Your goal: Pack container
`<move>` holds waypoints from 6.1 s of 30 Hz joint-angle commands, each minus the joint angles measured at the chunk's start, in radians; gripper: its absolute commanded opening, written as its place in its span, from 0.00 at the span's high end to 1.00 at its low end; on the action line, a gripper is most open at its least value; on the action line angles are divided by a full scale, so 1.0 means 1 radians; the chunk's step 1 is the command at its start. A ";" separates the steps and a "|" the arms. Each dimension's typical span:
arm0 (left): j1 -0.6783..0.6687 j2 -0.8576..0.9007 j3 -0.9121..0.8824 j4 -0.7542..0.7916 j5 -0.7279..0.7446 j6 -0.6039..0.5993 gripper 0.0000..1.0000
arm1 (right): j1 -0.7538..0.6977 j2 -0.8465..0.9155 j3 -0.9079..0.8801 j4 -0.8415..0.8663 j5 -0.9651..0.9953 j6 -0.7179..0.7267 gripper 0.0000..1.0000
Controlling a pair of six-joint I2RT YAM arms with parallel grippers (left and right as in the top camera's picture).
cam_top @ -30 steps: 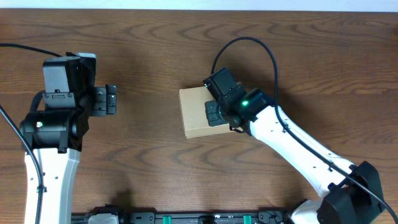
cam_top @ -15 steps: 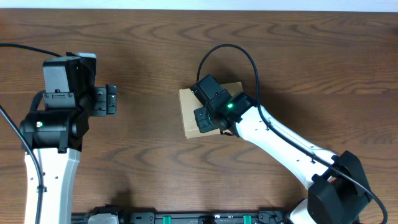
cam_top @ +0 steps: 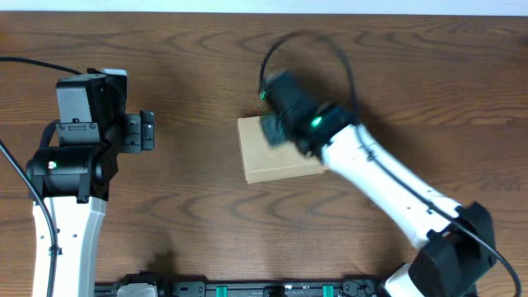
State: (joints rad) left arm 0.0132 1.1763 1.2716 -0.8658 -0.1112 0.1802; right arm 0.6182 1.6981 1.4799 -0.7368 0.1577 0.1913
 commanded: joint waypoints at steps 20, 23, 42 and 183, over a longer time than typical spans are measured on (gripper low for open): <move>0.152 0.000 0.005 -0.050 0.451 0.124 0.04 | -0.781 -0.237 0.107 -0.175 -0.223 -0.232 0.38; 0.136 -0.078 -0.034 -0.027 0.375 0.082 0.04 | -0.815 -0.403 -0.111 -0.085 -0.222 -0.214 0.37; -0.082 -0.460 -0.455 0.114 -0.056 -0.225 0.05 | -0.823 -0.829 -0.683 -0.015 -0.221 -0.100 0.32; -0.094 -0.647 -0.465 0.103 -0.106 -0.210 0.05 | -0.598 -1.646 -1.474 0.662 -0.158 -0.365 0.01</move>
State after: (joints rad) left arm -0.0761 0.5301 0.8036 -0.7616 -0.2028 -0.0261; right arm 0.0109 0.0574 0.0082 -0.0708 -0.0059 -0.1883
